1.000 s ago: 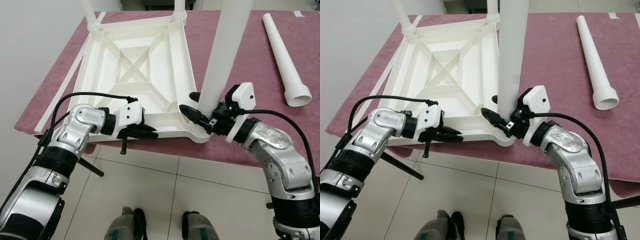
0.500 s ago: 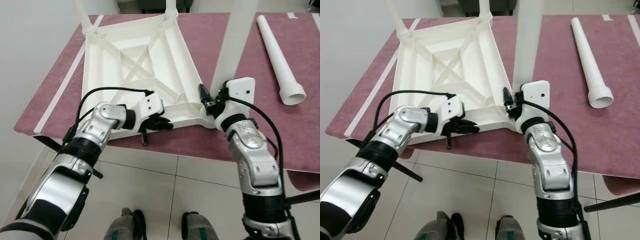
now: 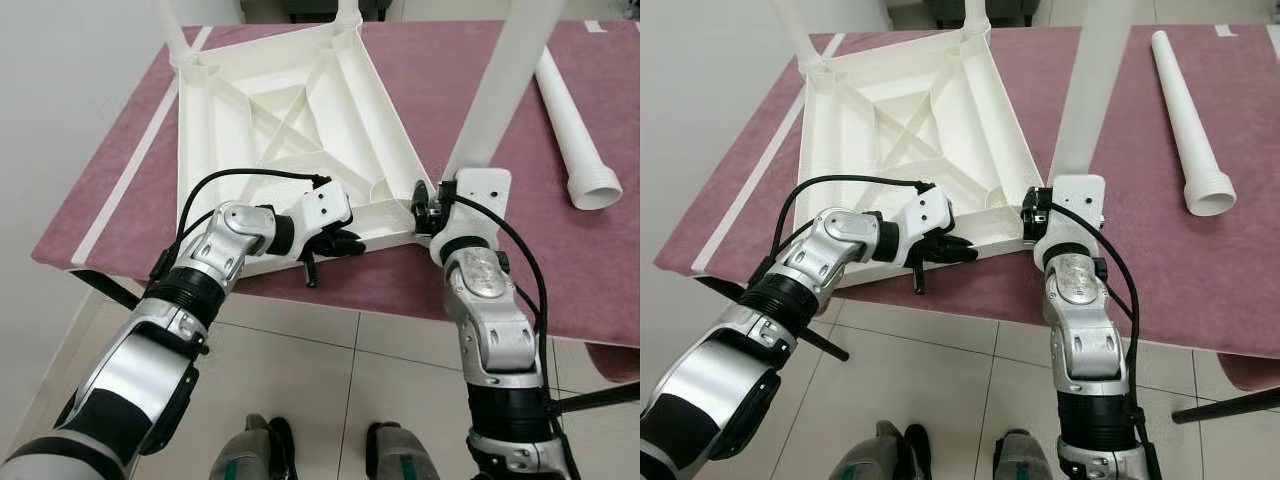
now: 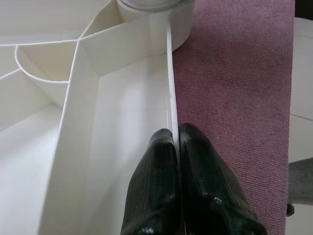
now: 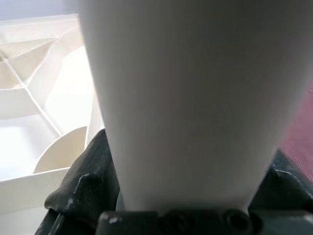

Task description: Building children table

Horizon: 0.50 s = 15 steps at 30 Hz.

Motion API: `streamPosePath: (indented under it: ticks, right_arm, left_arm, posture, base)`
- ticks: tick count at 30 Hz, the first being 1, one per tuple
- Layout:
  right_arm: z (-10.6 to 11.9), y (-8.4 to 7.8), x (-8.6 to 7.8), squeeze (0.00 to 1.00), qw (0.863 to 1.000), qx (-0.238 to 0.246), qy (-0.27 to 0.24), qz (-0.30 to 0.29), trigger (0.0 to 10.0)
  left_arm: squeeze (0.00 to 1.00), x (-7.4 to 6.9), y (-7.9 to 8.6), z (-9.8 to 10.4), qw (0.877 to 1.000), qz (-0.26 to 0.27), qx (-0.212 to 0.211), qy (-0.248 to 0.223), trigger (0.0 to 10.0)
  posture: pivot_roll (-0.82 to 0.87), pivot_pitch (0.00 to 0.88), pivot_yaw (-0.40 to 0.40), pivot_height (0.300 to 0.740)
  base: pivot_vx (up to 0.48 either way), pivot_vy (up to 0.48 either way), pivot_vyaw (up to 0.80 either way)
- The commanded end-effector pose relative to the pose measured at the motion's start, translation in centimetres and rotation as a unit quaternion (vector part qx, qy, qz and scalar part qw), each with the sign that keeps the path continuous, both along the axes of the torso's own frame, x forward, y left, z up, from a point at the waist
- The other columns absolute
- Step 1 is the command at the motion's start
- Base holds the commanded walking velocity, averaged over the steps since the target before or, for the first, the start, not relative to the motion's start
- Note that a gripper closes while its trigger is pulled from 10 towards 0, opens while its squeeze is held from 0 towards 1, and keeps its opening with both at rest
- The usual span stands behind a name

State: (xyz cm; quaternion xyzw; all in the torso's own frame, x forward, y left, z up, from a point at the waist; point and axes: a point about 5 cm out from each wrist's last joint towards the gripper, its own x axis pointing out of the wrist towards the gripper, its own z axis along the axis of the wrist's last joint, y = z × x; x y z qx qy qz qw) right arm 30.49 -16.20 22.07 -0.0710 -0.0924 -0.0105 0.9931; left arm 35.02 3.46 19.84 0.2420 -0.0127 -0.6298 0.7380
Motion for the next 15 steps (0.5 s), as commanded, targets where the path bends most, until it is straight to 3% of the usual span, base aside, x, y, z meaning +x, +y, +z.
streamPosePath:
  ticks: [1, 3, 7, 8, 11, 13, 14, 15]
  right_arm:
    - [0.2, 0.7, 0.0, 0.0, 0.999, 0.013, -0.006, 0.031, 10.0]
    - [2.1, 0.2, -0.5, 0.0, 0.994, -0.002, -0.042, 0.096, 10.0]
    - [3.5, -0.4, -1.0, 0.0, 0.988, -0.018, -0.061, 0.144, 10.0]
    - [3.5, -0.4, -1.0, 0.0, 0.988, -0.018, -0.061, 0.144, 10.0]
    - [3.5, -0.3, -2.2, 0.0, 0.967, -0.052, -0.04, 0.245, 10.0]
    - [3.5, -0.3, -2.2, 0.0, 0.967, -0.052, -0.04, 0.245, 10.0]
    - [3.3, -0.1, -2.7, 0.0, 0.957, -0.061, -0.026, 0.284, 10.0]
    - [3.3, -0.1, -2.7, 0.0, 0.957, -0.061, -0.026, 0.284, 10.0]
  left_arm:
    - [0.0, -0.4, -0.1, 2.3, 0.998, -0.031, -0.041, -0.042, 0.0]
    - [0.0, -0.7, 1.1, 2.0, 0.998, -0.047, -0.022, -0.046, 0.0]
    - [0.0, -0.9, 2.1, 1.7, 0.997, -0.06, -0.003, -0.047, 0.0]
    - [0.0, -0.9, 2.1, 1.7, 0.997, -0.06, -0.003, -0.047, 0.0]
    - [0.0, -1.7, 3.7, 0.9, 0.995, -0.082, 0.026, -0.042, 0.0]
    - [0.0, -1.7, 3.7, 0.9, 0.995, -0.082, 0.026, -0.042, 0.0]
    - [0.0, -2.0, 4.2, 0.7, 0.995, -0.09, 0.036, -0.039, 0.0]
    - [0.0, -2.0, 4.2, 0.7, 0.995, -0.09, 0.036, -0.039, 0.0]
  posture:
    - [-0.14, 0.18, 0.167, 0.74]
    - [-0.13, 0.18, 0.166, 0.74]
    - [-0.13, 0.179, 0.165, 0.74]
    - [-0.13, 0.179, 0.165, 0.74]
    - [-0.13, 0.178, 0.163, 0.74]
    - [-0.13, 0.178, 0.163, 0.74]
    - [-0.13, 0.178, 0.163, 0.74]
    - [-0.13, 0.178, 0.163, 0.74]
  base:
    - [0.0, 0.0, 0.0]
    - [0.0, 0.0, 0.0]
    - [0.0, 0.0, 0.0]
    - [0.0, 0.0, 0.0]
    - [0.0, 0.0, 0.0]
    - [0.0, 0.0, 0.0]
    - [0.0, 0.0, 0.0]
    - [0.0, 0.0, 0.0]
